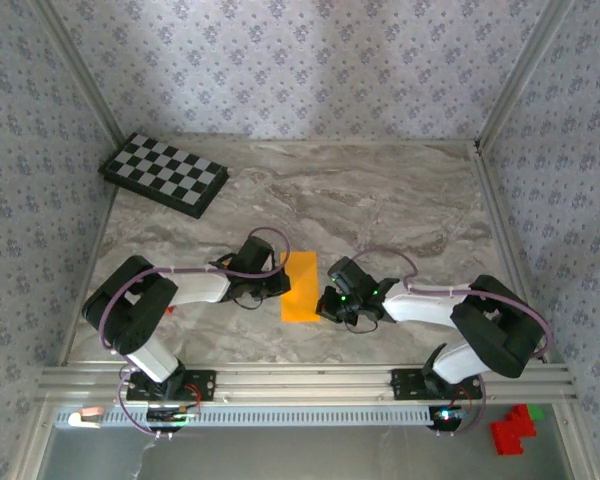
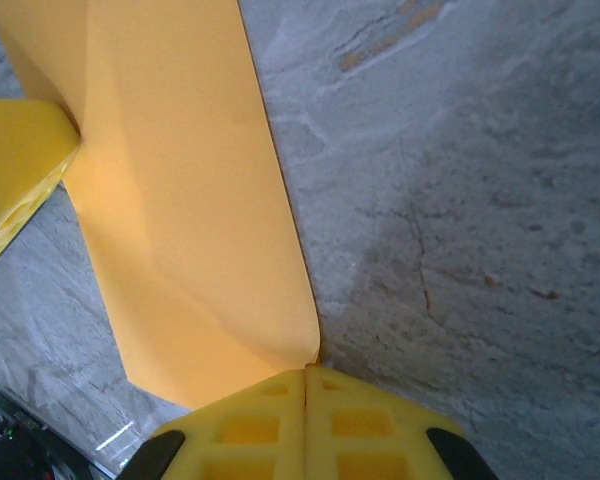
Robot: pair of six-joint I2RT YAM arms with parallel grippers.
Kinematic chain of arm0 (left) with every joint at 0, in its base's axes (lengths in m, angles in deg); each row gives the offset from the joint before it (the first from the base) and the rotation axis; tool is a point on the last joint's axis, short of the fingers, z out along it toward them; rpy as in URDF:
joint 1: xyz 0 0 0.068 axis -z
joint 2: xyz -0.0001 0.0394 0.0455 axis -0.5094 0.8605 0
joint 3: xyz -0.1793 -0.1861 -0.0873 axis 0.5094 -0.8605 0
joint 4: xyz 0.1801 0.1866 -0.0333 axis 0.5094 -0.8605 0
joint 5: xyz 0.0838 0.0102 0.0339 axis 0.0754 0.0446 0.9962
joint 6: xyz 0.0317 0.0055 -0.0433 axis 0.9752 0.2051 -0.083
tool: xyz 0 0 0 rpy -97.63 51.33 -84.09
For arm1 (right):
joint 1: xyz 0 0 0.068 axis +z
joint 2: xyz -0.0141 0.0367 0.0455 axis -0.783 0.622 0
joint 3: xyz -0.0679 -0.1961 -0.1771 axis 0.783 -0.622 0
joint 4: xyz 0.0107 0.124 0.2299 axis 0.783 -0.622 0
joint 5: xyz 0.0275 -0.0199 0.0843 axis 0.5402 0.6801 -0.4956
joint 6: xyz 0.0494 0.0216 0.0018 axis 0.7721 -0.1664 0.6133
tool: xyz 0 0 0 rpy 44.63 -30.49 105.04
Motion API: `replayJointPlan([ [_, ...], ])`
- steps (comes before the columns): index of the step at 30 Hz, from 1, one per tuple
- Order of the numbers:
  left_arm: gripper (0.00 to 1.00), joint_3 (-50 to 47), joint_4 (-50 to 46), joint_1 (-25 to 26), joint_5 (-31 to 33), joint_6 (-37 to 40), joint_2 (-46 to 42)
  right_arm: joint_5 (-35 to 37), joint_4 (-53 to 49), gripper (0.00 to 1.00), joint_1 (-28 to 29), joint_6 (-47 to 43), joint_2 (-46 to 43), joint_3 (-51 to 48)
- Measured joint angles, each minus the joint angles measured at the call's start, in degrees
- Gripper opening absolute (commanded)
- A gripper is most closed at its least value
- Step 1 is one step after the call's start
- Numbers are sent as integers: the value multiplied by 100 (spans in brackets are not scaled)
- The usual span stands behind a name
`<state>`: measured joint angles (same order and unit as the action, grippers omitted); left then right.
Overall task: Fold a paper plane with a square sheet of paper (pick it up from the middle)
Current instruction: Fold the triangle a second time at the center of the table.
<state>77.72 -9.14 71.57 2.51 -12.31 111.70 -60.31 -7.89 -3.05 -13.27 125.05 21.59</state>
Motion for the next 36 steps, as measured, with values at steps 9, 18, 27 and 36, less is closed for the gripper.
replayJointPlan([
  [9, 11, 83, -496, 0, 59, 260, -160, -20, -229, 2, -7, -94, -4, 267],
  [18, 32, 133, -953, 11, 105, 872, -1084, -9, -448, 1, -4, -149, -330, 435],
  [27, 37, -428, -632, 616, 332, 1676, -2168, 4, -452, 0, -103, -90, -494, 448],
  [36, 43, -1178, 85, 1650, 994, 2680, -2339, -63, -247, 0, -175, 122, -494, 498],
])
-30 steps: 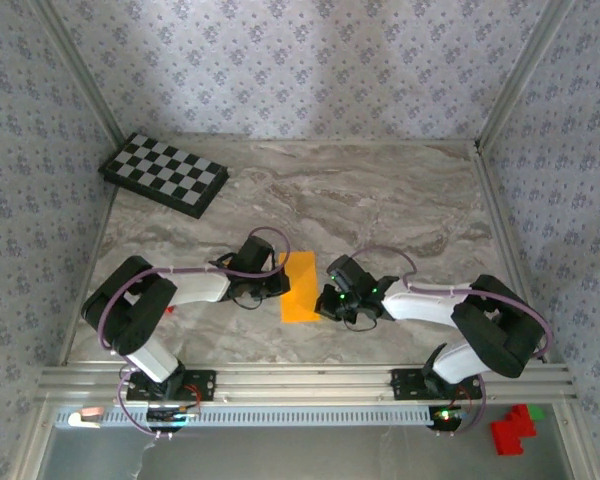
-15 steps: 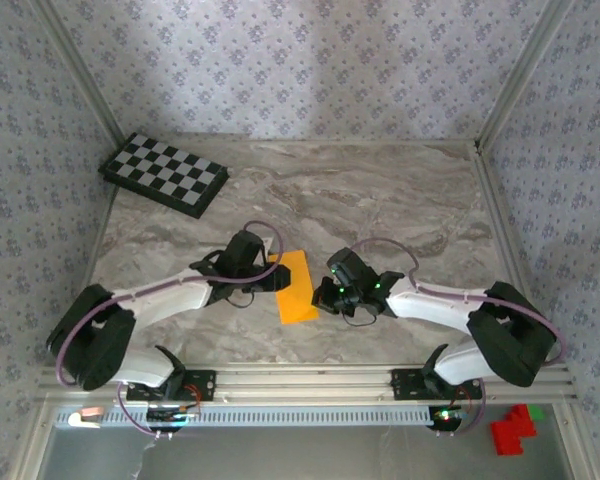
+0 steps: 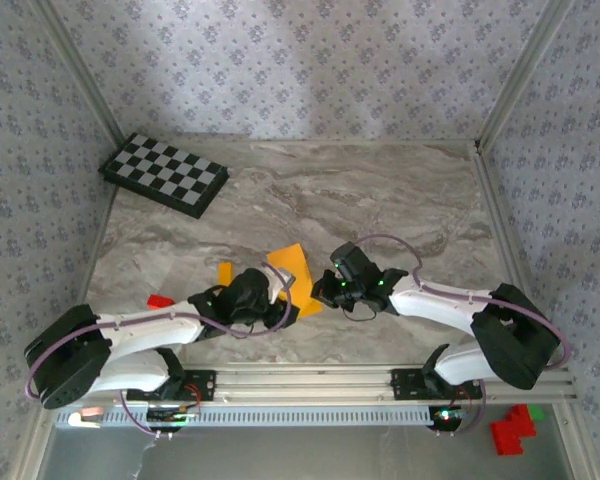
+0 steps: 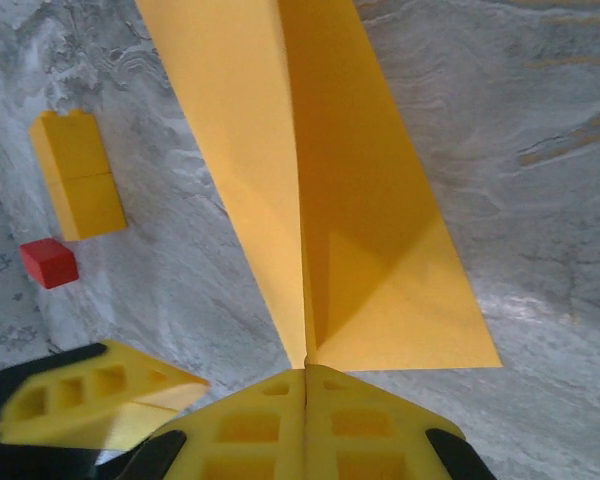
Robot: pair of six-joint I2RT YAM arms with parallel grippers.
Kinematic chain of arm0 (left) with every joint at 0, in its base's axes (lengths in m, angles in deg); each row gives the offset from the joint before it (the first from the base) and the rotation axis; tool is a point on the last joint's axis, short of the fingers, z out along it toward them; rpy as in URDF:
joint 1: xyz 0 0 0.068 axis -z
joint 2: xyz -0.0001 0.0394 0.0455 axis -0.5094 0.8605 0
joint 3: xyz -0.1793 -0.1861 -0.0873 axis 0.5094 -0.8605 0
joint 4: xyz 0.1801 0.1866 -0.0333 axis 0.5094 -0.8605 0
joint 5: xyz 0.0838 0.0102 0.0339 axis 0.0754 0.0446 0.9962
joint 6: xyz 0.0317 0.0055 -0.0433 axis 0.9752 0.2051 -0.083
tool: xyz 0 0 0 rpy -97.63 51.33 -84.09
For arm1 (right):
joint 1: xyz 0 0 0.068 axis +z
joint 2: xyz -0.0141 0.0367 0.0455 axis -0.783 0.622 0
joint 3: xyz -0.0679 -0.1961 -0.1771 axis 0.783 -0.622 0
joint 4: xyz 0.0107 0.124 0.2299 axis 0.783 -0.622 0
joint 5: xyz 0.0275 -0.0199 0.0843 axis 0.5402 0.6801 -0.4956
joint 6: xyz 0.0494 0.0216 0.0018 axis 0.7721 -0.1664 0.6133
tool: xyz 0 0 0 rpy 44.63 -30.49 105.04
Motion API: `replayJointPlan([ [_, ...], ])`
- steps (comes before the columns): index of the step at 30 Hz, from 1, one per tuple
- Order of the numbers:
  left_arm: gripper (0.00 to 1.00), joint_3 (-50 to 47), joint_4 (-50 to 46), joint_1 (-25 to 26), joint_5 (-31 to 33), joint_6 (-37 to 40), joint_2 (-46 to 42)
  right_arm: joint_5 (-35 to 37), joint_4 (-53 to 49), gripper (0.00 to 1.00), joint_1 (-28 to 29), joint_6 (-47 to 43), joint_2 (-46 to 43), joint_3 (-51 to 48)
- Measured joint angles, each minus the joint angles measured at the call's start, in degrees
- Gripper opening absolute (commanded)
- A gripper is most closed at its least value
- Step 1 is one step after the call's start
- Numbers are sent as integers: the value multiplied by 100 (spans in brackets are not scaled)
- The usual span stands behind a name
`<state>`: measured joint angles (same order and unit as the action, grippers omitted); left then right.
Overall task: Fold a paper plane with a square sheet of paper (pick it up from the middle)
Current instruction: Fold the triangle a second time at the center of the table.
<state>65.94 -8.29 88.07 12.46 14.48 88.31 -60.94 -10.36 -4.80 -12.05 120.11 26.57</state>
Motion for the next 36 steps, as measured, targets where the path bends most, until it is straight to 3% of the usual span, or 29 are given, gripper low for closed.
replayJointPlan([
  [11, 45, -15, 629, 310, 446, 796, 765, -44, 289, 0, 0, 334, 0, 0],
  [25, 40, 330, 802, 310, 660, 944, 1252, -44, 398, 0, 0, 444, 0, -2],
  [36, 13, 372, 848, 310, 868, 1021, 1246, -42, 398, 0, 0, 485, 0, -94],
])
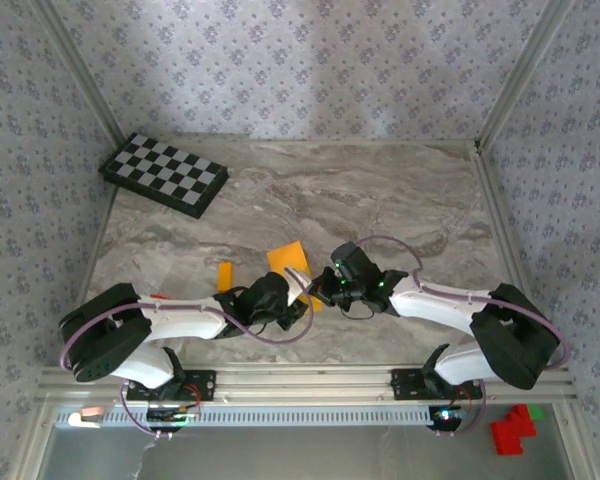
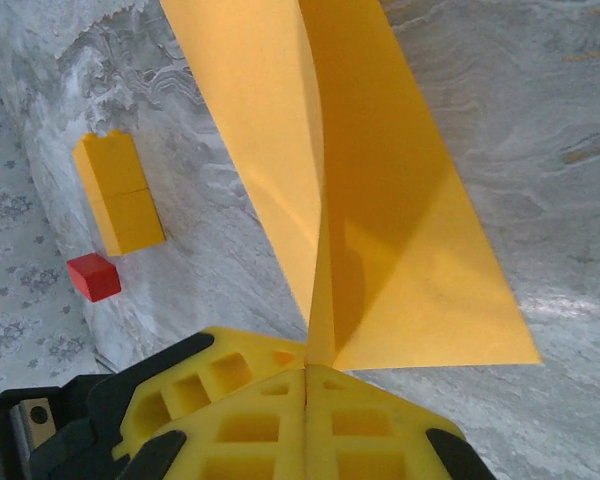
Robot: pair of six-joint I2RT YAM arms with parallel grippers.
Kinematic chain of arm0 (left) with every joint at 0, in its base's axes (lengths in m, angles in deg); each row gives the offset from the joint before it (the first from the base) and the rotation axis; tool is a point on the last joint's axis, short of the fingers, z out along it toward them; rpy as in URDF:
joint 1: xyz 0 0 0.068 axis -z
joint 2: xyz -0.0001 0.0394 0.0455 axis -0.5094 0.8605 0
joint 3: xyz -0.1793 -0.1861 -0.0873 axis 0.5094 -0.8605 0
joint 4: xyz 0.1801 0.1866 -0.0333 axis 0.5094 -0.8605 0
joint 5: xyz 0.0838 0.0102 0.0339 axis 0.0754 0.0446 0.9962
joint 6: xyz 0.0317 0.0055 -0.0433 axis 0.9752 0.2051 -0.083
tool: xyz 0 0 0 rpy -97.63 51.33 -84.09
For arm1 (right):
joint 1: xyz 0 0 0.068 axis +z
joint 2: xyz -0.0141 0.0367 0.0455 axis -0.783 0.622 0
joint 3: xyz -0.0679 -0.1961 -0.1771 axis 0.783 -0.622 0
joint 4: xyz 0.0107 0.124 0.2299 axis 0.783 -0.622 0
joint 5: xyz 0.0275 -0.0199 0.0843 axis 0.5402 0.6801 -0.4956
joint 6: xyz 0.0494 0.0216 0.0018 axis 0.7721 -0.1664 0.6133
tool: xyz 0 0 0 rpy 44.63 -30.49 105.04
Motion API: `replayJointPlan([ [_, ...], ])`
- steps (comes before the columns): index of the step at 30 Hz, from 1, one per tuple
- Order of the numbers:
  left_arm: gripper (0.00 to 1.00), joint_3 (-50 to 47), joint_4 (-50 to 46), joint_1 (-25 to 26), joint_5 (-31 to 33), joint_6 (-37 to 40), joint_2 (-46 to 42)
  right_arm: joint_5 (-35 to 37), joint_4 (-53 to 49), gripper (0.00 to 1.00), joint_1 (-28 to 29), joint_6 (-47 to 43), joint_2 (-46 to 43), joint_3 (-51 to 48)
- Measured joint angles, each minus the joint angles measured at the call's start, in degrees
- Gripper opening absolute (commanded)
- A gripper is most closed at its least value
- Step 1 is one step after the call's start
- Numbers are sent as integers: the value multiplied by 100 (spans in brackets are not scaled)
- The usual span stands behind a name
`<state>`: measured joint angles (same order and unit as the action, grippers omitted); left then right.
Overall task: Fold a paper plane with a square sheet of paper (pick it up from the middle)
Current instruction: Fold the triangle a second time at the center of the table.
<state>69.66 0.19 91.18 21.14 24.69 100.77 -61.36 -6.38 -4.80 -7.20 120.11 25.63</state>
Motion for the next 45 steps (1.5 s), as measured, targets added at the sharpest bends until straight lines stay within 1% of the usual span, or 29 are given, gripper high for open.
replayJointPlan([
  [4, 6, 0, 2, 0, -4, 37, -2, 2, 4, 0, 0, 9, 0, -4],
  [8, 0, 0, 7, 0, -24, 101, -2, 2, 2, 5, 0, 24, 0, -4],
  [13, 0, 0, 15, 0, -101, 177, -2, 9, -2, 16, 0, 72, 0, -4],
  [15, 0, 0, 17, 0, -177, 214, -2, 35, -17, 22, -2, 87, -15, -4],
  [18, 0, -2, 48, -7, -361, 269, -2, 46, -127, 28, -90, 63, -184, -17],
  [22, 0, -7, 160, -7, -682, 385, -2, 87, -442, 33, -459, -118, -645, -48],
  [26, 0, -9, 328, -7, -1008, 575, -2, 83, -820, 35, -1113, -535, -1064, -50],
  [28, 0, -9, 378, -31, -1163, 675, -2, 63, -887, 35, -1434, -839, -1108, -46],
  [29, 0, -9, 396, -57, -1252, 704, -2, 42, -949, 35, -1569, -1036, -1067, -22],
  [31, 0, -13, 446, -122, -1408, 715, 0, -17, -1099, 35, -1655, -1423, -890, 96],
  [37, 0, -181, 654, -361, -1738, 605, 17, -472, -1163, 32, -1499, -2422, 114, 708],
  [45, 0, -234, 769, -433, -1880, 387, 173, -896, -1143, 29, -1412, -3136, 1615, 1368],
])
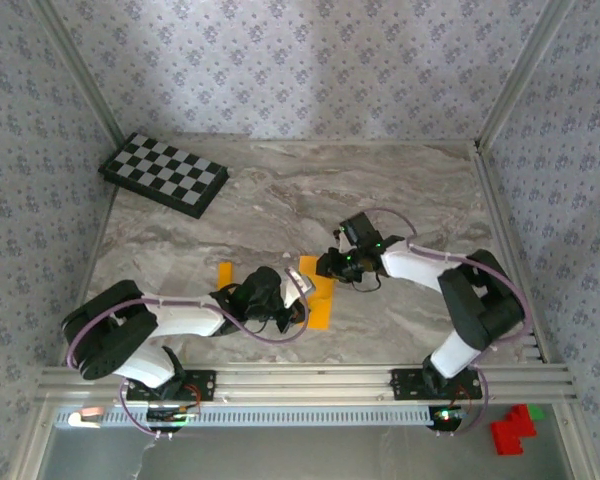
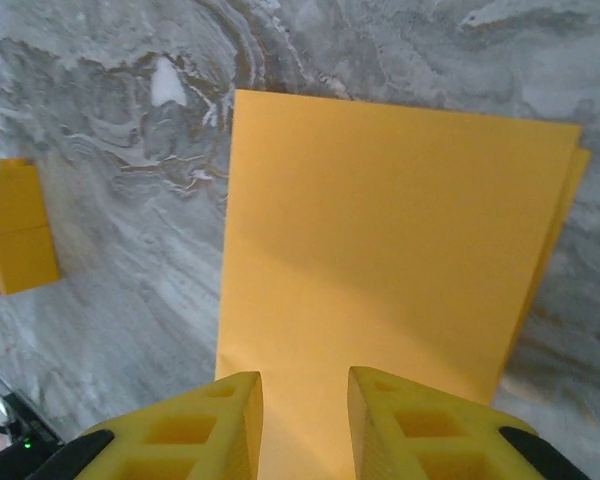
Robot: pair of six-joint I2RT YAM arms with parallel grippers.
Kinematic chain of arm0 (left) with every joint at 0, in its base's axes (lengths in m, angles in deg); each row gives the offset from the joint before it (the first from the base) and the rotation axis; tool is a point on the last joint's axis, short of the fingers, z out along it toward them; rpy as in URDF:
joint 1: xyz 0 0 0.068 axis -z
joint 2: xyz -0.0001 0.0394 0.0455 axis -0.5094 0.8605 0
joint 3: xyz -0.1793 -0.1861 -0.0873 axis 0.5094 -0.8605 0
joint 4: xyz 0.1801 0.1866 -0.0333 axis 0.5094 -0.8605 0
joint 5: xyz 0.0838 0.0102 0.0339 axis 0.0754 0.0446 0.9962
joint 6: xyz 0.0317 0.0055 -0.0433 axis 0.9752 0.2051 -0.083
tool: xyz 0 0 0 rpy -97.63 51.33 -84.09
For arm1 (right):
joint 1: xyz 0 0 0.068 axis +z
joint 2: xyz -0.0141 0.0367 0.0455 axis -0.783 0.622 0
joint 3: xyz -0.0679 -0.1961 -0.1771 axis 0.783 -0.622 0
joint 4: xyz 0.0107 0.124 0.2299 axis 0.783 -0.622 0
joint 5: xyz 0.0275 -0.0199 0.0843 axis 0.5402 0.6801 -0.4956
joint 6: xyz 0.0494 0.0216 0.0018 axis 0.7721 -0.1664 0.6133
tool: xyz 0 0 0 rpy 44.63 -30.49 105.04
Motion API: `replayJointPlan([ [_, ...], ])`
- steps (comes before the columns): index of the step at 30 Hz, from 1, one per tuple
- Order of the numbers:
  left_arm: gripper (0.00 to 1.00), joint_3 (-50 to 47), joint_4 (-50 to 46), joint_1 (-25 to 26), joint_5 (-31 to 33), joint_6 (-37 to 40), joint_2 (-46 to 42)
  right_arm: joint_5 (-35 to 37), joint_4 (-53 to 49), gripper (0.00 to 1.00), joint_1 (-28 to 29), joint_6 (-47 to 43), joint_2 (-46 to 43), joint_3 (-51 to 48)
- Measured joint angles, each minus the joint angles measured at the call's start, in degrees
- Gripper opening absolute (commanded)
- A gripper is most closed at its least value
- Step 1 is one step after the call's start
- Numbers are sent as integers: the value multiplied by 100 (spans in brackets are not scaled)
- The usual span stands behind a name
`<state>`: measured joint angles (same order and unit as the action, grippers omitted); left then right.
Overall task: Fold a paper plane with a square sheet of paper (pick it up from the middle)
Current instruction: Fold the triangle a second time at the center of the table.
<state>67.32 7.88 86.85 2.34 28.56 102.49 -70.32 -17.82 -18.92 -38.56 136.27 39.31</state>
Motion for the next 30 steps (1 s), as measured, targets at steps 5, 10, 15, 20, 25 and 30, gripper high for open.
replayJointPlan([
  [5, 0, 0, 2, -37, -42, -111, 149, -94, -26, 29, -2, -334, 498, 247],
  [10, 0, 0, 24, -195, -131, -304, 214, -120, -173, 28, -24, -704, 664, 367],
  [15, 0, 0, 142, -437, -328, -542, 284, -166, -389, 28, -39, -1134, 800, 542],
  [20, 0, 2, 162, -697, -570, -831, 378, -205, -614, 27, -57, -1563, 901, 697],
  [25, 0, 0, 170, -973, -754, -1080, 442, -232, -699, 27, -81, -1801, 929, 741],
  [30, 0, 2, 170, -1023, -844, -1193, 522, -262, -734, 26, -90, -1893, 951, 767],
])
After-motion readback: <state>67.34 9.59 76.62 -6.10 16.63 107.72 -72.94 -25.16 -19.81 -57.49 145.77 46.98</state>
